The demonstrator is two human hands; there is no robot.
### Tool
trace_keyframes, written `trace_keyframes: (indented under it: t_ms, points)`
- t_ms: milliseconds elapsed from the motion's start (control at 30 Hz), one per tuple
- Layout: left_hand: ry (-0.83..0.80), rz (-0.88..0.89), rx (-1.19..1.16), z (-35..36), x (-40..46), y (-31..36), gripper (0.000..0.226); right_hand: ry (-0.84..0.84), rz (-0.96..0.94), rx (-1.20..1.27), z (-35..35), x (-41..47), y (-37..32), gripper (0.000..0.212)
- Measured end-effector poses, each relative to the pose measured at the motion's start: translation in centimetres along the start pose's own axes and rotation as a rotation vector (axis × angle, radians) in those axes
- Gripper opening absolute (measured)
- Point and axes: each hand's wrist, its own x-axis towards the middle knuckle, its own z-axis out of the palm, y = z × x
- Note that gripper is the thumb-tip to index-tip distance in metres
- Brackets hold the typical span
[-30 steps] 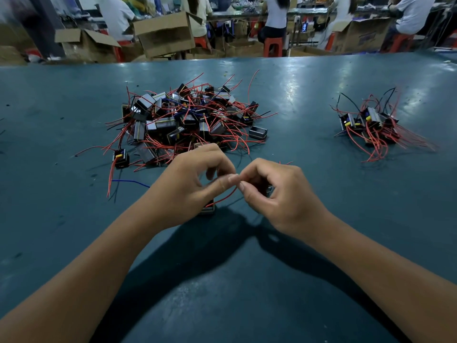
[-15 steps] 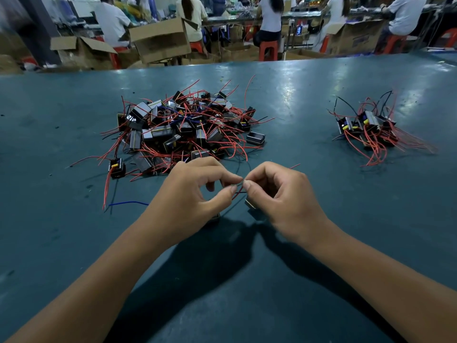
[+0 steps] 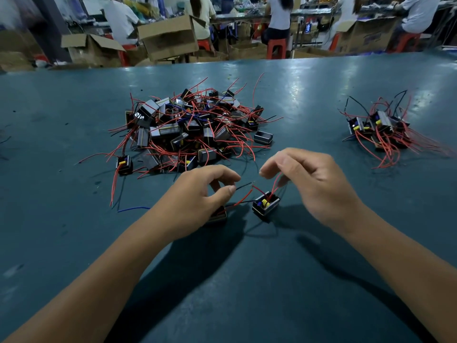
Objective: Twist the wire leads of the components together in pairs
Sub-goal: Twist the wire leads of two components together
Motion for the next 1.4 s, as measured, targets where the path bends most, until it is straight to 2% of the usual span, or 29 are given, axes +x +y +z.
trace_keyframes:
  t_ms: [67, 267, 467, 567, 667, 833, 933, 1000, 1133, 1267, 1400]
  points:
    - [-0.004, -0.003, 0.016, 0.0, 0.0, 0.0, 0.02, -0.029, 0.009, -0.082, -0.2, 0.2, 0.5, 0.017]
    - [-0.038, -0.026, 0.032, 0.1, 0.1, 0.0, 0.026, -0.294, -0.036, -0.304, 0.8, 0.1, 0.8, 0.007]
    - [-0.008, -0.019, 0.02, -0.1, 0.1, 0.2, 0.022, -0.436, -0.137, -0.441, 1.2, 0.0, -0.2, 0.027]
    - [0.011, -0.002, -0.026, 0.0, 0.2, 0.2, 0.016, -0.501, -0.179, -0.564, 2.1, 0.1, -0.3, 0.025]
    - [0.035, 0.008, -0.029, 0.0, 0.2, 0.1, 0.011, -0.481, -0.229, -0.603, 2.3, 0.1, -0.3, 0.015]
    - [0.072, -0.016, -0.086, 0.0, 0.5, -0.1, 0.012, -0.321, -0.102, -0.332, 1.4, -0.1, -0.4, 0.01]
    - [0.084, -0.02, -0.141, 0.3, 0.5, 0.0, 0.01, -0.232, -0.067, -0.264, 1.5, -0.1, -0.1, 0.004]
    - [0.099, -0.014, -0.142, 0.3, 0.5, 0.1, 0.01, -0.27, -0.059, -0.258, 1.7, -0.1, -0.1, 0.006]
    - [0.119, -0.019, -0.145, 0.2, 0.4, 0.1, 0.011, -0.449, -0.113, -0.329, 2.0, 0.0, -0.3, 0.023]
    - [0.105, -0.01, -0.15, 0.3, 0.3, 0.3, 0.011, -0.586, -0.128, -0.426, 1.8, 0.1, -0.5, 0.021]
    - [0.099, -0.007, -0.153, 0.3, 0.3, 0.3, 0.012, -0.585, -0.175, -0.505, 2.4, 0.1, -0.5, 0.011]
